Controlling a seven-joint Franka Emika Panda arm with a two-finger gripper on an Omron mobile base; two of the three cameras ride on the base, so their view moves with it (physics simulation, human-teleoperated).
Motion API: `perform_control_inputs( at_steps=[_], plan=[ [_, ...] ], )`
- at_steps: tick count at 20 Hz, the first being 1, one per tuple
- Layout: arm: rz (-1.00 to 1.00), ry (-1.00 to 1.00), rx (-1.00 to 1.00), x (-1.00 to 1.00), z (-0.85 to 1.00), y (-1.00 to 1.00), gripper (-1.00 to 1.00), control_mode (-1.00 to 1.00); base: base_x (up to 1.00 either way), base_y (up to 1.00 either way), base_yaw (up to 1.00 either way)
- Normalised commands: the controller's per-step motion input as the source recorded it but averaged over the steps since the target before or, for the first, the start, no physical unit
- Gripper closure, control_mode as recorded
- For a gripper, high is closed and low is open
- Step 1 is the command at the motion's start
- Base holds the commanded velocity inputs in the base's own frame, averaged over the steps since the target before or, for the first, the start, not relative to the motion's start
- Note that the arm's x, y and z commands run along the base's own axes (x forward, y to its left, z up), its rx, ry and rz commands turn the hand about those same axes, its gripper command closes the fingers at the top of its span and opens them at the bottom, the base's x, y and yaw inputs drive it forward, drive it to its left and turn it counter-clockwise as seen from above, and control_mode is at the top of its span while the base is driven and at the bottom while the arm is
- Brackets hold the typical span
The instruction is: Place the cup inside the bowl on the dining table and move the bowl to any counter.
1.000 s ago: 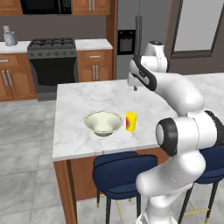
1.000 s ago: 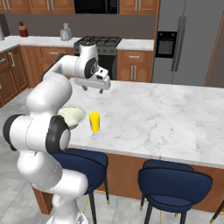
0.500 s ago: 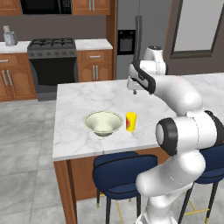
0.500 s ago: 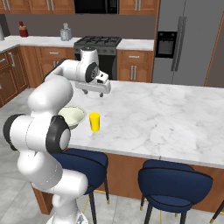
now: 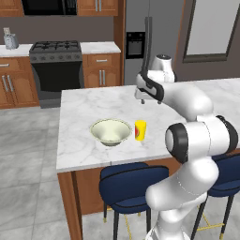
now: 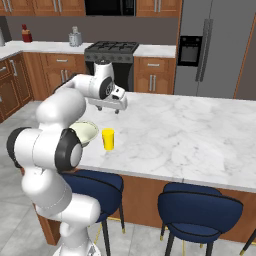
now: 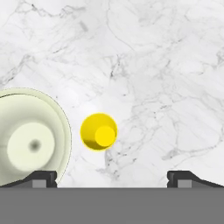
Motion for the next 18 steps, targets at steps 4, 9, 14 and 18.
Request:
perform_control_inputs(
  at_steps=[4, 9, 14, 18],
  plan=[
    [0.00, 0.02, 0.00, 0.16, 0.00, 0.00, -1.00, -1.00, 0.00, 0.00, 0.00],
    [0.00, 0.04, 0.00, 0.05, 0.00, 0.00, -1.00, -1.00, 0.00, 0.00, 0.00],
    [0.00, 0.03, 0.00, 0.00, 0.00, 0.00, -1.00, -1.00, 0.00, 0.00, 0.00],
    [0.00, 0.03, 0.00, 0.00, -0.04, 0.00, -1.00, -1.00, 0.00, 0.00, 0.00]
  ],
)
